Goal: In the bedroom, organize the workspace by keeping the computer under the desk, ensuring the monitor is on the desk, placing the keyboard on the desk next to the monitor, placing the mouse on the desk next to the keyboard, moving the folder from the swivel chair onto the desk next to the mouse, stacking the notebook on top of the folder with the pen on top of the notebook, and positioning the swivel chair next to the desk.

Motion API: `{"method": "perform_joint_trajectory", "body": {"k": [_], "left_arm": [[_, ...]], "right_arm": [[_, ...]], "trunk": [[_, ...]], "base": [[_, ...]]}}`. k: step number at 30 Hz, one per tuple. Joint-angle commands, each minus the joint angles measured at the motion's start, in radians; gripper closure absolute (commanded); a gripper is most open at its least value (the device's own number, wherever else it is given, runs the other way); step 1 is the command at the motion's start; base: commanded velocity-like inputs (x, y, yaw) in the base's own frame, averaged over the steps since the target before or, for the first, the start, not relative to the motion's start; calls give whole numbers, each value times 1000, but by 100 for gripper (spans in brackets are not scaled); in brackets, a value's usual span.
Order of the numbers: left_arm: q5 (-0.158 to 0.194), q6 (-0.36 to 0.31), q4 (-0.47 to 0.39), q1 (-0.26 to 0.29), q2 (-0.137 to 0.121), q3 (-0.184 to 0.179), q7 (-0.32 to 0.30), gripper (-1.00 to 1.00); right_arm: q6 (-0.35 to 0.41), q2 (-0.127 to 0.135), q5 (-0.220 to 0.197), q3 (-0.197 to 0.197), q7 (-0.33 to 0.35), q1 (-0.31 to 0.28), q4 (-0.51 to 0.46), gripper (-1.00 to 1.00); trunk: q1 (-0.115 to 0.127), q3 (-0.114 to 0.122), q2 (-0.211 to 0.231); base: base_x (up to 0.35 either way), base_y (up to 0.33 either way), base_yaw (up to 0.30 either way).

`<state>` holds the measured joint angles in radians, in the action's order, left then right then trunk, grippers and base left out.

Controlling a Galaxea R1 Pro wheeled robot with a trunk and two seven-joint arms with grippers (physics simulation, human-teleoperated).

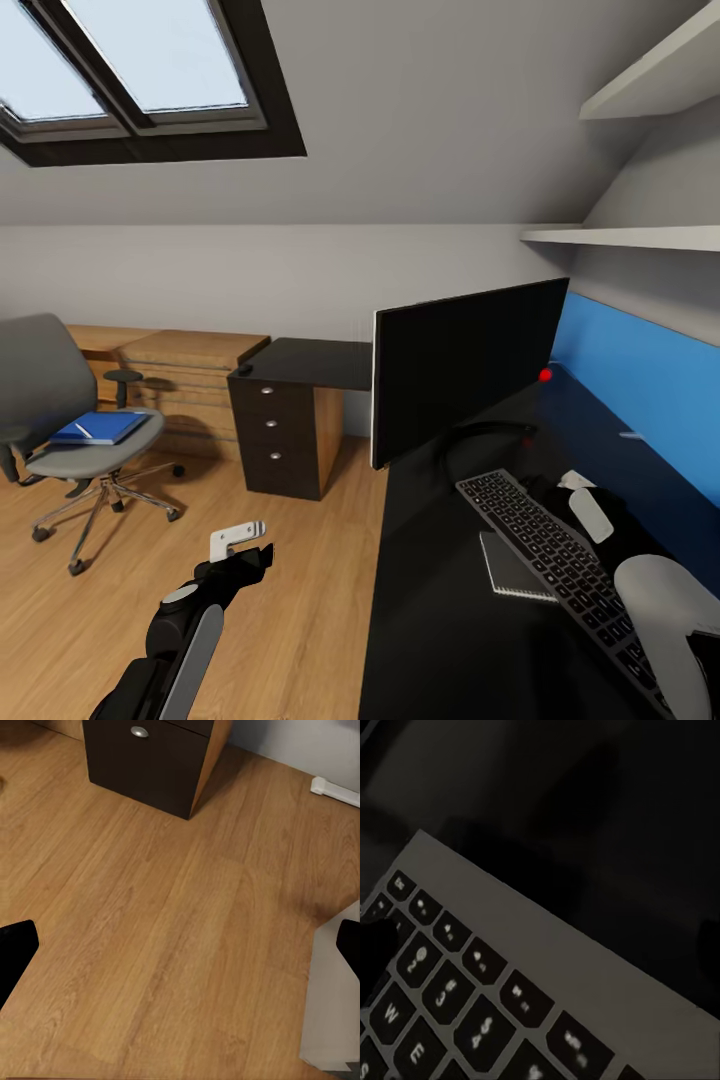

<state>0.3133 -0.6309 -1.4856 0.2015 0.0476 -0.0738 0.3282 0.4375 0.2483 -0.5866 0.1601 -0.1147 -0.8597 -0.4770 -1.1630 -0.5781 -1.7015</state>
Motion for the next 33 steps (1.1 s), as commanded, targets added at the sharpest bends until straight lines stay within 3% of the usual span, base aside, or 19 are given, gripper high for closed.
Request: {"method": "perform_joint_trajectory", "body": {"k": [1,33], "left_arm": [[10,-3,-1,1,0,-1,9,-100],[10,-3,25,1,-3,0,8,-100]], "right_arm": [[5,-1,-24,1,-7,1,-1,-100],[33,-6,-23,1,-7,1,3,-100]], "trunk": [[0,-2,0],[0,-5,0]], "base": [[0,0,207],[-8,7,22]]}}
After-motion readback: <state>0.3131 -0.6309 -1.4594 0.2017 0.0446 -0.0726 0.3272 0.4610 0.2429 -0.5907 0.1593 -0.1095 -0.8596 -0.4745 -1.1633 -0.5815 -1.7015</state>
